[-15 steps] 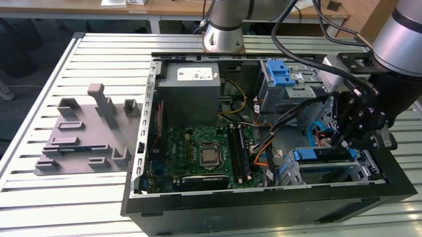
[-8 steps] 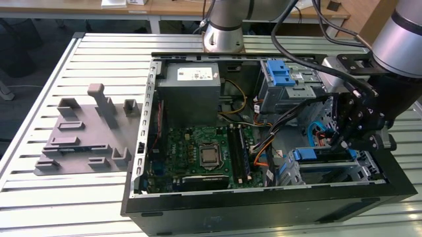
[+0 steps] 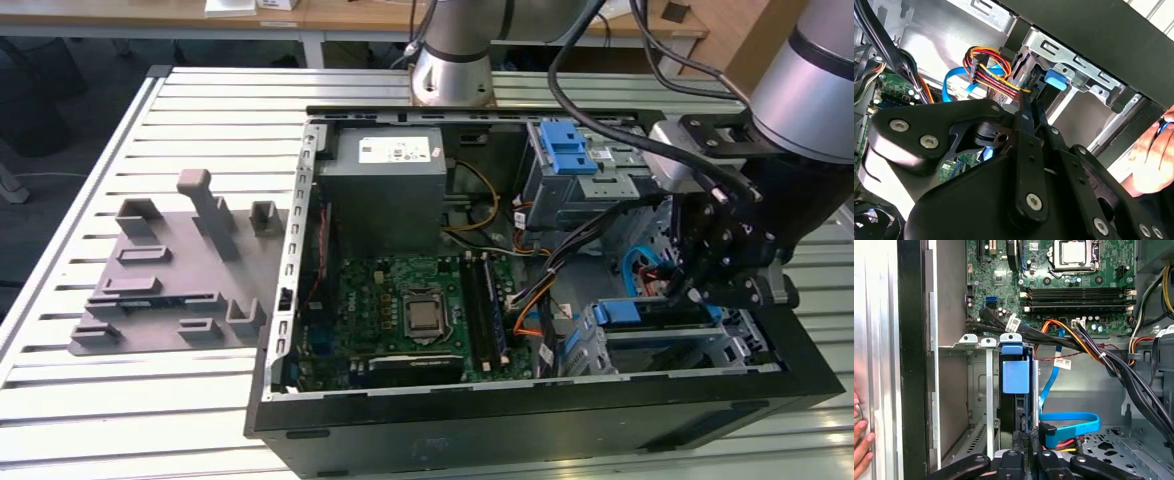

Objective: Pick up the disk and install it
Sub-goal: 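Insert the first disk wire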

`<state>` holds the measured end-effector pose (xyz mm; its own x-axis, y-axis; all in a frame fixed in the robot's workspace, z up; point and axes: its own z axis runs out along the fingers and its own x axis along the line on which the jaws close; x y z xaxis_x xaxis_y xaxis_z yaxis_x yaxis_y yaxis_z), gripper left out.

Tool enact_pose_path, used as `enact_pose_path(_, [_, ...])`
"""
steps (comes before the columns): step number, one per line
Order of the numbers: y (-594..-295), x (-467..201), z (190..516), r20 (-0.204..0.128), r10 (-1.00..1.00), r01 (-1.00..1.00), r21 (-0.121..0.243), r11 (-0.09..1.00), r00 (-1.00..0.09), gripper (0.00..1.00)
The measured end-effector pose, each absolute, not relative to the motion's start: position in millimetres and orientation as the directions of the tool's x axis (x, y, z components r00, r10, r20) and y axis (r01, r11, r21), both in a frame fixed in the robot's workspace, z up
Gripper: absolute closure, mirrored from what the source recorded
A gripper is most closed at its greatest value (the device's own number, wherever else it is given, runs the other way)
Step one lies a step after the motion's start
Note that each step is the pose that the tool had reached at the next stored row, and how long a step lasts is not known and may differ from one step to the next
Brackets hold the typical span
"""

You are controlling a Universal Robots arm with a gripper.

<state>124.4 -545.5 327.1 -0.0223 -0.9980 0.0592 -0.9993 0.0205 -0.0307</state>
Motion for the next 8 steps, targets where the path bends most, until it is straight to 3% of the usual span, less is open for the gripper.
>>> enact_pose_path(8, [-545.8, 124.4, 329.2, 0.058, -0.998, -0.999, -0.031, 0.020, -0.022, 0.76])
